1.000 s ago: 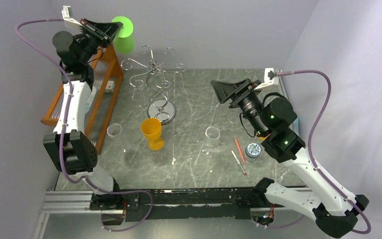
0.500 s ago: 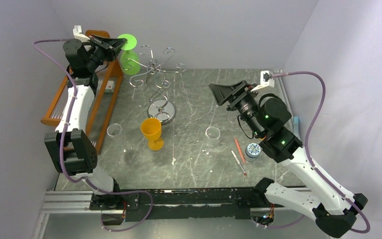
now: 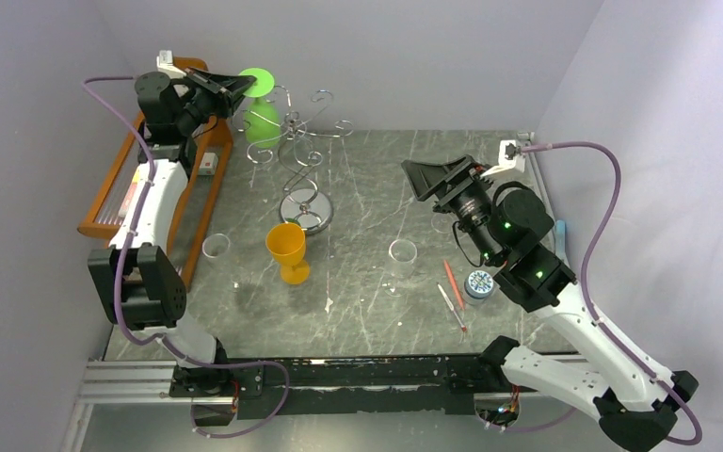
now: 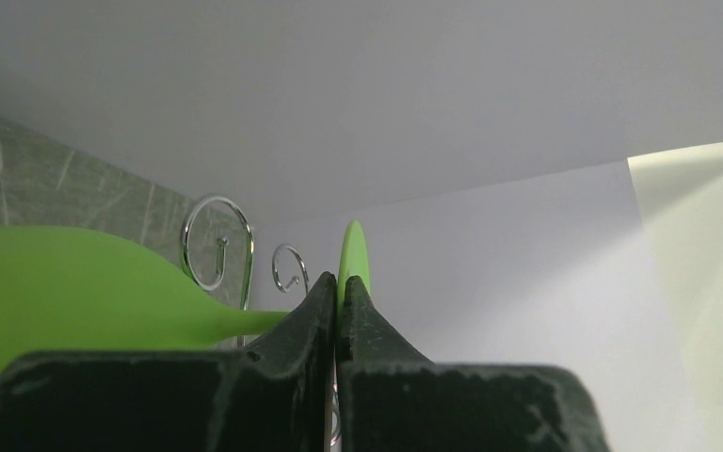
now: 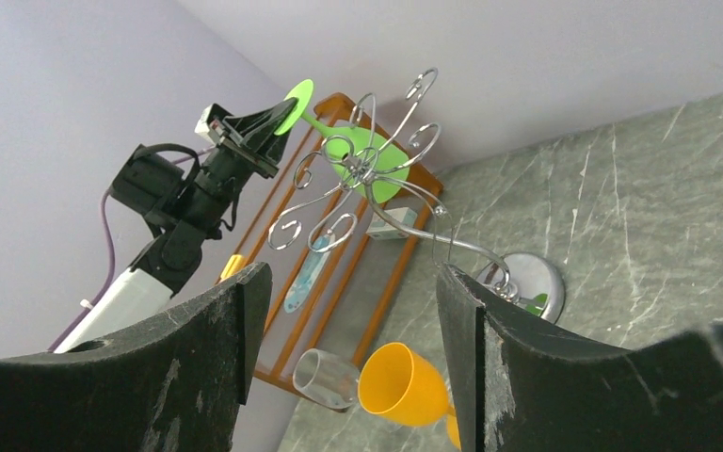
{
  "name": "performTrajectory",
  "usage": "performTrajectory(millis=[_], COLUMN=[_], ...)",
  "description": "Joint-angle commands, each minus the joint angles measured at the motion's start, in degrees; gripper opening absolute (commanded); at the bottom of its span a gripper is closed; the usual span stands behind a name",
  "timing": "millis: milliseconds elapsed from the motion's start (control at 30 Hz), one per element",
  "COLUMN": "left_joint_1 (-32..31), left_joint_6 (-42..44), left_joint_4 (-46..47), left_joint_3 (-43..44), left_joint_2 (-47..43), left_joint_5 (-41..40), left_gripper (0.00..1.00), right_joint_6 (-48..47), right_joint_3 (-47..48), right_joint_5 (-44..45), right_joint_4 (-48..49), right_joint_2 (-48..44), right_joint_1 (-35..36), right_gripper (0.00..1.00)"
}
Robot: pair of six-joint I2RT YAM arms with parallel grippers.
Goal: Place the wine glass upside down on the wine glass rack
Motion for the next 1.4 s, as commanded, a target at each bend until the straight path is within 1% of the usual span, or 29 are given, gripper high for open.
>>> performTrajectory(millis=[0, 300, 433, 567, 733, 1000, 1133, 1367], left_joint_1=[-1.98, -5.04, -5.80, -6.79, -7.24, -7.38, -7.38, -6.80], left_joint_6=[-0.42, -0.11, -0.68, 0.23, -0.09, 0.48, -0.17, 2.30], left_joint_4=[-0.37, -0.19, 0.52, -0.79, -0.78, -3.67, -3.30, -5.09], left_joint_3=[2.90, 2.23, 3.48, 5.00, 8.56, 13.45, 13.50, 12.56], left_joint_2=[1.44, 1.47, 2.96, 3.70, 7.32, 11.14, 11.95, 10.35], left_joint_5=[0.80, -0.11, 0.91, -1.68, -2.14, -5.53, -6.11, -10.33], left_gripper=[0.05, 0.05, 0.05, 0.05, 0.05, 0.05, 0.05, 0.05], right_joint_6=[0.93, 1.85, 1.93, 2.10, 1.81, -0.55, -0.87, -0.78], right_joint_3=[-1.04, -1.76, -2.00, -2.12, -2.26, -2.11, -2.44, -2.80], right_joint_5=[1.63, 2.79, 2.86, 2.78, 2.26, -2.15, -2.29, -1.47], right_joint_4=[-0.57, -1.27, -1.29, -0.57, 0.81, 4.96, 5.29, 4.43], right_joint_2=[-1.17, -1.76, -1.59, -0.98, 0.01, 1.23, 1.01, 0.45], right_joint_1=[-0.15, -0.14, -0.11, -0.12, -0.14, -0.11, -0.10, -0.12], right_gripper=[0.68, 0.68, 0.68, 0.68, 0.68, 0.69, 0.69, 0.69])
